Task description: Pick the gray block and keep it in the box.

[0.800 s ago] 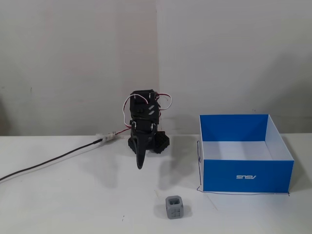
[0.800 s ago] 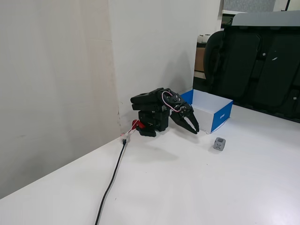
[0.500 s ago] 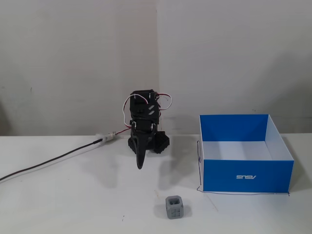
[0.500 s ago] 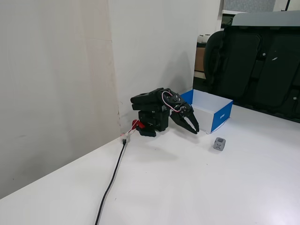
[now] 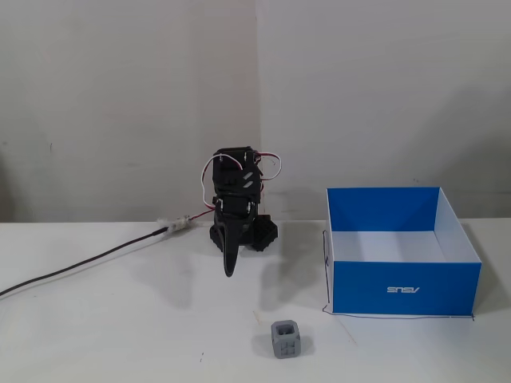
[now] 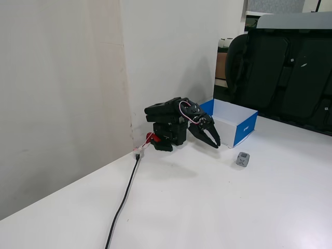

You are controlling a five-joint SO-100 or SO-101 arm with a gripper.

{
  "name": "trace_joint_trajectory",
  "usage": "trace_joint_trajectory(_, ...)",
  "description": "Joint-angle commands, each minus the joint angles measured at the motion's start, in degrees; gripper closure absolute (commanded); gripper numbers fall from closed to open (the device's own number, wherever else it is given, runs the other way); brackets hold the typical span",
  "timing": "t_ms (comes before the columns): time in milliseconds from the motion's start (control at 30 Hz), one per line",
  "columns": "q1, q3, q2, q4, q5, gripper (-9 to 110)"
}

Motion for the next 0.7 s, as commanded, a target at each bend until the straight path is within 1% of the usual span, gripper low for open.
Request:
trace_joint_trajectory(0,0.09,-0.79,8.96,0.44,0.44,101)
trace_joint_trajectory(100,-0.18,-0.79,8.96,-0.26,0.88,101)
trace_joint_trajectory(133,1.23,-0.7,8.96,-2.55,0.88,101)
trace_joint_trajectory(200,1.58,-3.6,8.88,-2.72,0.88,101)
trace_joint_trajectory(333,-3.52,-11.07,7.73,-0.26,2.2,101)
trace_joint_trajectory(567,-7.91,-25.31,-18.9,-1.58,8.35,101)
trace_joint_trajectory(667,-8.61,-25.84,-27.33,-7.47,8.96,101)
